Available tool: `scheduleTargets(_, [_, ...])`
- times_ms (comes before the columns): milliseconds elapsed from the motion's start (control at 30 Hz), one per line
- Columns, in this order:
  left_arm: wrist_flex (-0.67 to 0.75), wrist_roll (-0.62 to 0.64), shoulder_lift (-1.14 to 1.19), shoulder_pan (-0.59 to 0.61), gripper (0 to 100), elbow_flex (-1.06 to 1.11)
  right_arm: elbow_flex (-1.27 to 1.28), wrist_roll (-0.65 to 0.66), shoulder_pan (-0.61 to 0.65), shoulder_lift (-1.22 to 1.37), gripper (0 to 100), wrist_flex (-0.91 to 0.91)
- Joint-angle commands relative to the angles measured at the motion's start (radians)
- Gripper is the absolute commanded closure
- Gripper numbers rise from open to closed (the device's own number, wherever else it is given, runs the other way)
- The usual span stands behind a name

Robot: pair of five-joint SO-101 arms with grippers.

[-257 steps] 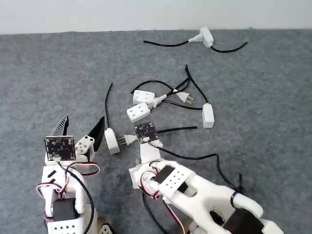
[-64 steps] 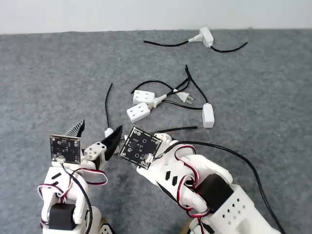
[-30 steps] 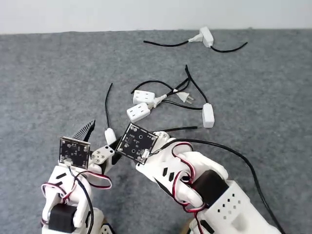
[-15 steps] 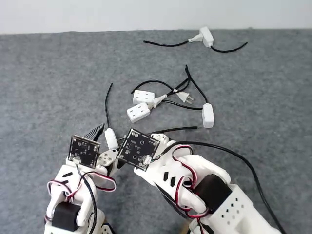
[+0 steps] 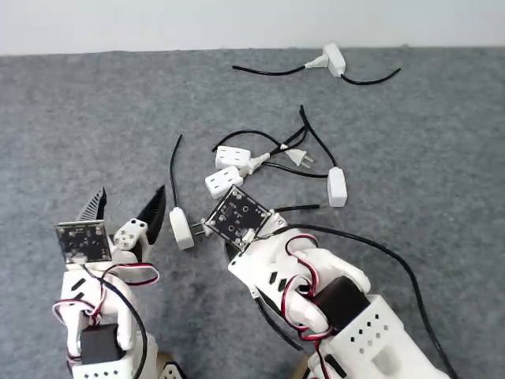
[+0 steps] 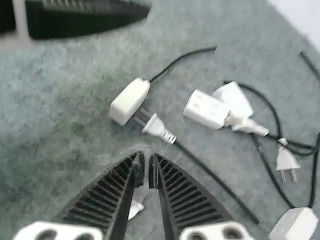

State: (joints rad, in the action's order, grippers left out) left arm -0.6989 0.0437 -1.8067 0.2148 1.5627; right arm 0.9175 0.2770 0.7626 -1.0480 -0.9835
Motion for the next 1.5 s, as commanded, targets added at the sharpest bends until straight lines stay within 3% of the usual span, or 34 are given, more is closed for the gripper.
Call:
scheduleTargets(0, [0.037, 0.023, -0.015, 0.026, 65, -0.005, 0.037, -0.017, -0.031, 0.065, 98.7, 0.002])
scheduleTargets(133, [0.038, 0.023, -0.015, 0.025, 65, 0.001, 0.107, -0.037, -0.059, 0.211, 98.6, 0.005])
scheduleTargets(233, [0.038, 0.023, -0.015, 0.025, 65, 0.001, 0.135, -0.138, -0.056, 0.328, 97.8, 0.053])
scheduleTargets(467, [0.038, 0.02, -0.015, 0.025, 65, 0.002, 0.138, -0.377, -0.053, 0.529, 84.0, 0.147])
scheduleTargets(700, [0.038, 0.02, -0.015, 0.025, 65, 0.002, 0.137, -0.4, -0.038, 0.676, 80.9, 0.196])
scheduleTargets(1033, [0.038, 0.018, -0.015, 0.023, 65, 0.002, 0.089, -0.407, 0.225, 0.708, 80.9, 0.194])
scheduleTargets(1133, [0.038, 0.018, -0.015, 0.023, 65, 0.002, 0.089, -0.476, 0.28, 0.708, 80.9, 0.194])
scheduleTargets(1467, [0.038, 0.018, -0.015, 0.023, 65, 0.002, 0.132, -0.563, 0.176, 0.719, 81.1, 0.186])
